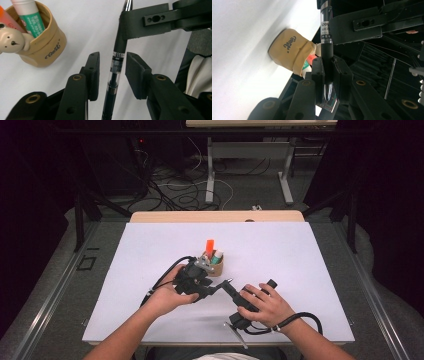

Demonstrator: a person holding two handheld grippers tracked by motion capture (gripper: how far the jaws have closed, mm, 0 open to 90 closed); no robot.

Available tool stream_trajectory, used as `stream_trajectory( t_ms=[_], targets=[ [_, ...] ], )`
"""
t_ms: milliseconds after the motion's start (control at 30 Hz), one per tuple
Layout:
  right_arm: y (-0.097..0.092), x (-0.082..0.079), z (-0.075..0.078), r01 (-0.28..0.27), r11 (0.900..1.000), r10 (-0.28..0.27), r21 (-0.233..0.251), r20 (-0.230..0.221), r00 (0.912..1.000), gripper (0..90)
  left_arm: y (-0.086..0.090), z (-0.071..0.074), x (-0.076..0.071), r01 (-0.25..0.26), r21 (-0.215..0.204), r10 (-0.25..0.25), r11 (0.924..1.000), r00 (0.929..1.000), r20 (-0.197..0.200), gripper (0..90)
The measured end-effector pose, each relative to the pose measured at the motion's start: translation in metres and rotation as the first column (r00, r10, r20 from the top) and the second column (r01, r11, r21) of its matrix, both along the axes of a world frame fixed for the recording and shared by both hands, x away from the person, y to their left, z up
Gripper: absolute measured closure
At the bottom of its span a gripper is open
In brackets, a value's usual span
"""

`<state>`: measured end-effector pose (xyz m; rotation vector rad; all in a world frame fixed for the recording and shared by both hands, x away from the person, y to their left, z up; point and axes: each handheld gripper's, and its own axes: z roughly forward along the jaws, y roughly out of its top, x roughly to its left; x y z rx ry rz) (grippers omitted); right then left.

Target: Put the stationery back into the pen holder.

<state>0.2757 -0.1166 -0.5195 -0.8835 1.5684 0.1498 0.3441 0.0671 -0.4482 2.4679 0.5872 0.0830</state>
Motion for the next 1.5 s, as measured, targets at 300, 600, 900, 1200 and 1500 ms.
stream_trajectory(
  t_ms=[300,600,900,1200,1500],
  targets=[
    [0.002,-0.002,-0.001,-0.007,0.9999,0.007,-0.015,-0.001,1.0,80.3,-0.011,-0.002,-0.001,0.04,0.071,-0.041,0.9967,0.9991,0.006,72.9],
    [0.003,-0.003,-0.002,-0.017,0.9996,0.017,-0.023,-0.003,0.9998,80.3,-0.018,-0.005,-0.001,0.041,0.112,-0.04,0.9929,0.9992,-0.006,77.0],
    [0.004,-0.003,-0.003,-0.017,0.9996,0.017,-0.023,-0.006,0.9998,80.1,-0.018,-0.004,0.0,0.035,0.122,-0.032,0.9919,0.999,-0.033,78.7],
    [0.003,-0.002,0.0,-0.006,1.0,0.006,-0.007,-0.033,0.9994,75.3,-0.014,-0.006,0.004,-0.009,0.092,0.012,0.9957,0.9994,-0.033,78.9],
    [0.0,0.001,0.005,0.03,0.9956,-0.019,0.089,-0.127,0.9918,66.7,-0.002,-0.006,0.01,-0.08,0.012,0.081,0.9967,0.9957,-0.045,78.9]
  ],
)
